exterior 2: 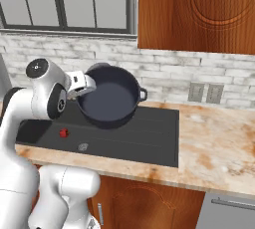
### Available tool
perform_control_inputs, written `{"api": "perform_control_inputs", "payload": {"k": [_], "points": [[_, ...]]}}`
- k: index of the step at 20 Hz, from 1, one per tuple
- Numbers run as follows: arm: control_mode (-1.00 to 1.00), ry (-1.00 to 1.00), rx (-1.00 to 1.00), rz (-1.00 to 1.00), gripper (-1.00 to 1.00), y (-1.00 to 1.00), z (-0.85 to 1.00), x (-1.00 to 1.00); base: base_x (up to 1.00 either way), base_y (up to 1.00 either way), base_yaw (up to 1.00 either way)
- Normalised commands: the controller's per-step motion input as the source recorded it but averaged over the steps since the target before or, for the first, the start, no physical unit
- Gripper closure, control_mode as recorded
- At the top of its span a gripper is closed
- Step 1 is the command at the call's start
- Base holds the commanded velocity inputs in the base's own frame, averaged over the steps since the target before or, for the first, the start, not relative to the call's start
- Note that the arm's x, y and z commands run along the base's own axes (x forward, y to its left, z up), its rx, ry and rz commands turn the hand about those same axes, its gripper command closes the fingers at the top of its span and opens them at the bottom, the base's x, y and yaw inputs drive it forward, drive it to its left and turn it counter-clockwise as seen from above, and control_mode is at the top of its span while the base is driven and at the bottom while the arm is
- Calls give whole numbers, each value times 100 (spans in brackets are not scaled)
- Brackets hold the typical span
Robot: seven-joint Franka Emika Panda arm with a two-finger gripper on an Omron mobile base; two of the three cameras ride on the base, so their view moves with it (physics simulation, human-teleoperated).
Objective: Dump the bell pepper from the pot into the sink. Then turn on the water and wash the bell pepper. Then turn off the water and put the bell pepper back in the pot.
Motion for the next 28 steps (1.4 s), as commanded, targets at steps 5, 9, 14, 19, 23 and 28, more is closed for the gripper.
{"api": "perform_control_inputs", "payload": {"k": [5, 9, 14, 19, 23, 28], "points": [[-100, 16, -5, -13, 100, -100, -37, 37, 0, 0, 0], [-100, 17, -4, -13, 100, -100, -43, 49, 0, 0, 0], [-100, 17, -5, -12, 100, -100, -40, 51, 0, 0, 0], [-100, 14, -9, -12, 100, -92, -27, 43, 0, 0, 0], [-100, 10, -8, -9, 100, -82, -26, 34, 0, 0, 0], [-100, 5, -3, -4, 100, -73, -32, 19, 0, 0, 0]]}}
